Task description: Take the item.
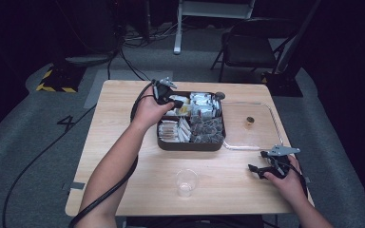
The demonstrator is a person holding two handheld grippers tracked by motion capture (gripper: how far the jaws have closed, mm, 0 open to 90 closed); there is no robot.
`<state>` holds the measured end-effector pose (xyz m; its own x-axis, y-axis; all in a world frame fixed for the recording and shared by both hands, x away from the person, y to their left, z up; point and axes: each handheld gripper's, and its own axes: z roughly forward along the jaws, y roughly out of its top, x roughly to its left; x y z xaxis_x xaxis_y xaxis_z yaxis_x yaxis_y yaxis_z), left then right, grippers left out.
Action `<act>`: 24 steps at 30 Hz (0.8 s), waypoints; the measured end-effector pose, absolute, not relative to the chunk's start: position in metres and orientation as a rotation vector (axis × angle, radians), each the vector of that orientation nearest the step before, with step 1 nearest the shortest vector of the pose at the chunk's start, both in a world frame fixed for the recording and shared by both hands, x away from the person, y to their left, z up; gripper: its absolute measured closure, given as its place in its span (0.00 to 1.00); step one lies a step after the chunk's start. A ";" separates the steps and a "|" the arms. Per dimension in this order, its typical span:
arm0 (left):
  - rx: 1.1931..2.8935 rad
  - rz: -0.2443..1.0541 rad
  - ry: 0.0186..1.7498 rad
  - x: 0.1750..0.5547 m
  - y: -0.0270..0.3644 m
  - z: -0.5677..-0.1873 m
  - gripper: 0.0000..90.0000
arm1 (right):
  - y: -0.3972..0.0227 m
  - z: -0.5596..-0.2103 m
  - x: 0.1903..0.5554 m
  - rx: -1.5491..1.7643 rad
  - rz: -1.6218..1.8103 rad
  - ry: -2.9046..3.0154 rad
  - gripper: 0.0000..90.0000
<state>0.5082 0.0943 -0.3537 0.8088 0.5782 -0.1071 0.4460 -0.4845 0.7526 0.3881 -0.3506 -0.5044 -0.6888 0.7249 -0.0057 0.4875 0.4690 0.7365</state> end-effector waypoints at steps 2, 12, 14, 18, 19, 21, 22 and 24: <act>2.168 0.205 0.730 0.499 0.095 -0.348 1.00 | -0.351 -0.504 0.388 1.028 1.052 2.404 0.15; 2.189 0.187 0.688 0.446 0.101 -0.328 1.00 | -0.350 -0.504 0.388 1.032 1.052 2.401 0.16; 2.178 0.182 0.678 0.437 0.103 -0.326 1.00 | -0.350 -0.504 0.388 1.035 1.052 2.400 0.16; 2.170 0.181 0.661 0.421 0.107 -0.325 1.00 | -0.350 -0.504 0.388 1.037 1.052 2.399 0.16; 2.171 0.181 0.658 0.416 0.108 -0.325 1.00 | -0.350 -0.504 0.388 1.037 1.051 2.399 0.16; 2.169 0.181 0.643 0.409 0.108 -0.325 1.00 | -0.350 -0.504 0.388 1.038 1.049 2.398 0.16; 2.168 0.180 0.636 0.405 0.108 -0.325 1.00 | -0.350 -0.504 0.388 1.038 1.049 2.398 0.16; 2.168 0.181 0.620 0.397 0.108 -0.325 1.00 | -0.350 -0.504 0.388 1.039 1.049 2.397 0.16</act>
<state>0.3973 0.1084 -0.3249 0.8665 0.4918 -0.0854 0.3682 -0.5143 0.7745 0.3882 -0.3497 -0.5043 -0.6820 0.7313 -0.0050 0.4926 0.4644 0.7360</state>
